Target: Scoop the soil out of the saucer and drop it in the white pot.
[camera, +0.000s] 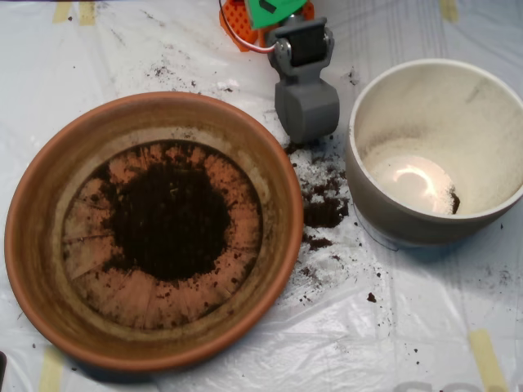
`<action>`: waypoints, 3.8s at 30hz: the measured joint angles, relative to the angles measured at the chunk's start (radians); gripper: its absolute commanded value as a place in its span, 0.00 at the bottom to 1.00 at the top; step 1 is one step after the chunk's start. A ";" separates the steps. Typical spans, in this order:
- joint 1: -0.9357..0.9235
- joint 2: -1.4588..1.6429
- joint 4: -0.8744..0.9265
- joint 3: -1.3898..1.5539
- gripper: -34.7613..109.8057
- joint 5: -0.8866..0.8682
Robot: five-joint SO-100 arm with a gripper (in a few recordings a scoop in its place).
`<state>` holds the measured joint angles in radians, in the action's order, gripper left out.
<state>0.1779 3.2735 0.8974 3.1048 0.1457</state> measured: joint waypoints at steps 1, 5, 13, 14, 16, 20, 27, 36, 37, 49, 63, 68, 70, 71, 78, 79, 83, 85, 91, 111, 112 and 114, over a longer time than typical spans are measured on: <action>-0.002 0.000 0.000 0.000 0.31 -0.003; -0.023 0.000 0.000 0.000 0.31 -0.032; -0.034 0.000 0.000 0.000 0.31 -0.035; -0.035 0.000 0.000 0.000 0.31 -0.035; -0.034 0.000 0.000 0.000 0.31 -0.035; -0.032 0.000 0.000 0.000 0.31 -0.035; -0.031 0.000 0.000 0.000 0.31 -0.035; -0.032 0.000 0.000 0.000 0.31 -0.032; -0.034 0.000 0.000 0.000 0.31 -0.032; -0.051 0.000 0.002 0.000 0.32 -0.054; -0.086 0.000 0.054 -0.118 0.34 -0.064; -0.123 -0.046 0.040 -0.210 0.35 -0.100; -0.156 -0.127 0.023 -0.267 0.35 -0.117; -0.167 -0.175 0.015 -0.298 0.36 -0.123; -0.247 -0.497 -0.012 -0.495 0.39 -0.140; -0.270 -0.540 -0.021 -0.518 0.39 -0.143; -0.351 -0.696 -0.060 -0.577 0.40 -0.169; -0.385 -0.752 -0.078 -0.581 0.40 -0.176; -0.436 -0.897 -0.120 -0.592 0.43 -0.173; -0.561 -1.364 -0.087 -0.874 0.46 -0.152; -0.561 -1.382 -0.078 -0.885 0.46 -0.152; -0.572 -1.404 -0.064 -0.902 0.47 -0.155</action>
<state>-0.3942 1.8699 0.8330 2.2028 -0.0092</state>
